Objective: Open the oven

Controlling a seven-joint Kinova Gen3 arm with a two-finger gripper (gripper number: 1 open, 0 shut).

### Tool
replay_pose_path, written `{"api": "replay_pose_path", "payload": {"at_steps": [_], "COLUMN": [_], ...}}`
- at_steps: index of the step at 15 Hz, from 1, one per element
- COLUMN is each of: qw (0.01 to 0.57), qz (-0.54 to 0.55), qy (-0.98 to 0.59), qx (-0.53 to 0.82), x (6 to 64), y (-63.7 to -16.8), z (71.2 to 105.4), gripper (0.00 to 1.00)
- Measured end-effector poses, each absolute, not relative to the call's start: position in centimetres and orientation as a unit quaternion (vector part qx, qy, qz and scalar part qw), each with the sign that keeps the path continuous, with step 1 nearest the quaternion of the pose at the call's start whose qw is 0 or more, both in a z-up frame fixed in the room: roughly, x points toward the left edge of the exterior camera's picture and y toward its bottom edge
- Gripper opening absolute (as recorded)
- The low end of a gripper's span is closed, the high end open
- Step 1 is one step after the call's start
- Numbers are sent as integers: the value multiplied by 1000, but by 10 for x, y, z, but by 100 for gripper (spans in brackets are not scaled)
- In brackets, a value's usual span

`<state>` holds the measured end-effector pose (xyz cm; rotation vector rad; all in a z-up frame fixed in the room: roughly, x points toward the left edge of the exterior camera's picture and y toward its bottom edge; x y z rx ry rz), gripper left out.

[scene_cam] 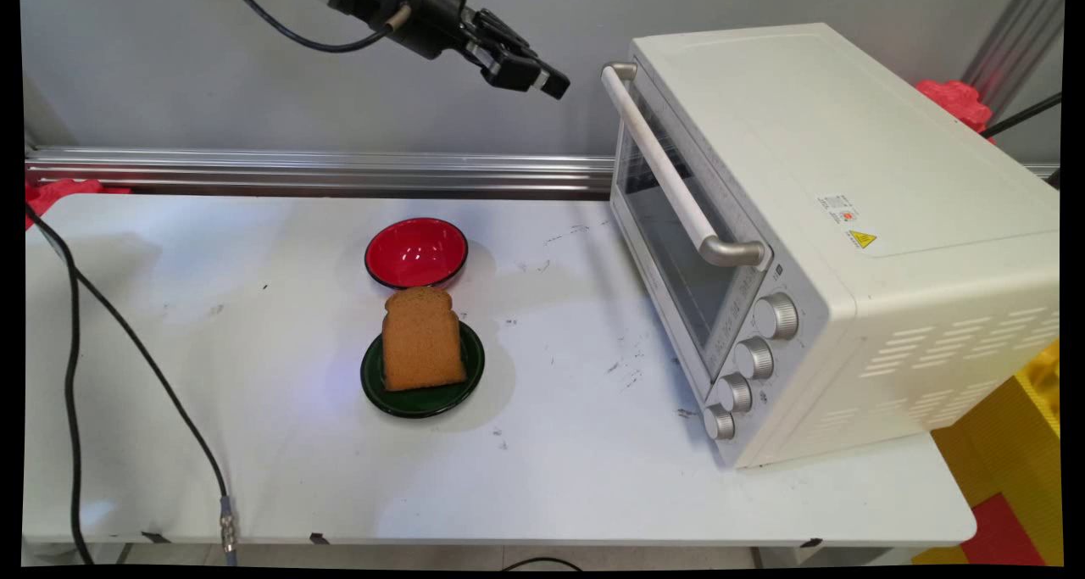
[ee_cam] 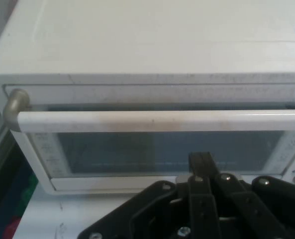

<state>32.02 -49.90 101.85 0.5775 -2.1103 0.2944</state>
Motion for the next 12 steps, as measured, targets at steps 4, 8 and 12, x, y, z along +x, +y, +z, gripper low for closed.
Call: {"api": "replay_pose_path", "payload": {"at_steps": [4,8,12], "qw": [452,453,449], "qz": [115,114,123], "qy": [-853,-854,-857], "qx": [232,228,221], "x": [307,286,259], "y": [-508,-521,-537], "z": [1014,1011,1009], "gripper": [0,0,0]}}
